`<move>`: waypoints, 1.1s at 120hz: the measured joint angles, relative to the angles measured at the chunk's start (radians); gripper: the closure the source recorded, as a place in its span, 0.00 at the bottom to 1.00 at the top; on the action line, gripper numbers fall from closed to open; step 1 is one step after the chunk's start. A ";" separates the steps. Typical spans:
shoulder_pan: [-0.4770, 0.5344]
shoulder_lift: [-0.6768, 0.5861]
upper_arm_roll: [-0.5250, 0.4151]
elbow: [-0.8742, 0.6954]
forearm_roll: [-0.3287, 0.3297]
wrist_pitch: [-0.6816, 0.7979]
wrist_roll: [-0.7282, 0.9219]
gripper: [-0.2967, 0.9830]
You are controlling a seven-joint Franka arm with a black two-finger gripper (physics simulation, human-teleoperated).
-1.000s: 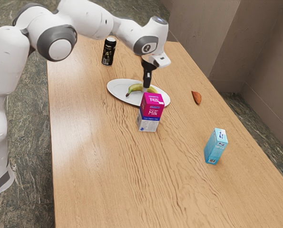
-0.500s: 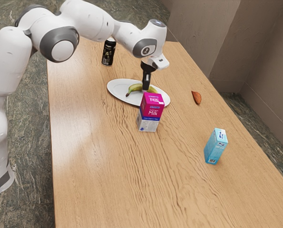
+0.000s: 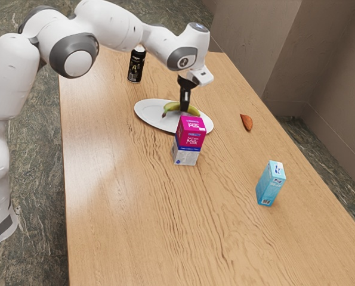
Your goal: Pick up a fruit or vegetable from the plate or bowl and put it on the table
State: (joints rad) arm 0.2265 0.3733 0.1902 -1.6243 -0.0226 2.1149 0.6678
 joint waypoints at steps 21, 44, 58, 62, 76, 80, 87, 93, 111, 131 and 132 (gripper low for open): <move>-0.002 -0.009 0.000 0.097 0.005 -0.040 -0.008 0.63; -0.003 -0.022 0.012 0.167 0.006 -0.090 -0.014 0.63; -0.001 -0.103 0.081 0.160 0.009 -0.114 -0.016 0.62; 0.000 -0.115 0.101 0.160 0.009 -0.122 -0.017 0.63; 0.017 -0.118 0.126 0.160 0.007 -0.139 -0.019 0.63; 0.026 -0.118 0.128 0.160 0.007 -0.142 -0.019 0.63; 0.039 -0.120 0.134 0.163 0.006 -0.142 -0.021 0.63; 0.046 -0.120 0.144 0.167 0.005 -0.124 -0.023 0.63; 0.140 -0.020 0.088 0.234 -0.018 -0.039 -0.028 0.63; 0.202 0.089 0.024 0.296 -0.033 0.039 -0.033 0.63; 0.202 0.094 0.024 0.296 -0.035 0.043 -0.033 0.63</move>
State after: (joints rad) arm 0.4288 0.4674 0.2138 -1.3280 -0.0572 2.1580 0.6347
